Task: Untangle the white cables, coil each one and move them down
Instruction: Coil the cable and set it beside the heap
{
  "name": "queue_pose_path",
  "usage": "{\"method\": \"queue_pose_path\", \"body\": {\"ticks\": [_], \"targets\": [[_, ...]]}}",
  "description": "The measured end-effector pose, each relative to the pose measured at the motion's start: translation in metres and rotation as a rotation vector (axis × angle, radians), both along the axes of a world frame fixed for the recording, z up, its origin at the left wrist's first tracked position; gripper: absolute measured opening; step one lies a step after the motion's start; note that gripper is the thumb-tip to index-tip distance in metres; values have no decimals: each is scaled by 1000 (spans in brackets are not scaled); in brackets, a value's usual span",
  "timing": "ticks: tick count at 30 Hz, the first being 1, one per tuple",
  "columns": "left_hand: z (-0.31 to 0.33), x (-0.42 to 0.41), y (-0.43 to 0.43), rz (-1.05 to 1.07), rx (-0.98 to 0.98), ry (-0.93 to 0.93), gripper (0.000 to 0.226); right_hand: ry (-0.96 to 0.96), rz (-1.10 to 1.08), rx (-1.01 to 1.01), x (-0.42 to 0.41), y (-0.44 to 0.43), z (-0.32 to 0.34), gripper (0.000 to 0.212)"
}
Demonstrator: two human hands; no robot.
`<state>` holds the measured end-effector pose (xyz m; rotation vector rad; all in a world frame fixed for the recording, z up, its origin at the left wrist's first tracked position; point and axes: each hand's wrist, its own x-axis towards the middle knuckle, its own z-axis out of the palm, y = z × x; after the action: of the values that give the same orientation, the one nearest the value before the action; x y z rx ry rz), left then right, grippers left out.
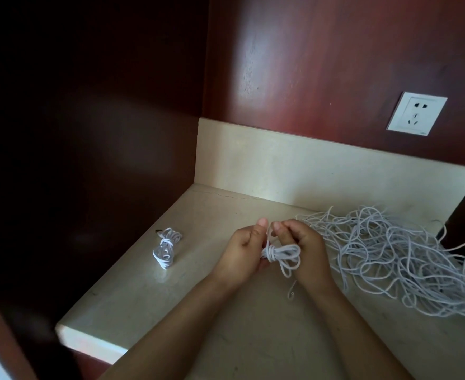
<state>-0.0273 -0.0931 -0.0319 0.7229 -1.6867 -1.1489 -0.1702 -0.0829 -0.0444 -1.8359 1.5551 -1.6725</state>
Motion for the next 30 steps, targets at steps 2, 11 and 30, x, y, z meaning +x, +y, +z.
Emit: {"method": "queue_pose_path", "body": {"ticks": [2, 11, 30], "targets": [[2, -1, 1, 10, 34, -22, 55, -82, -33, -1, -6, -2, 2, 21], [5, 4, -1, 4, 158, 140, 35, 86, 112, 119, -3, -1, -7, 13], [-9, 19, -19, 319, -237, -273, 18, 343, 71, 120, 18, 34, 22, 25]]}}
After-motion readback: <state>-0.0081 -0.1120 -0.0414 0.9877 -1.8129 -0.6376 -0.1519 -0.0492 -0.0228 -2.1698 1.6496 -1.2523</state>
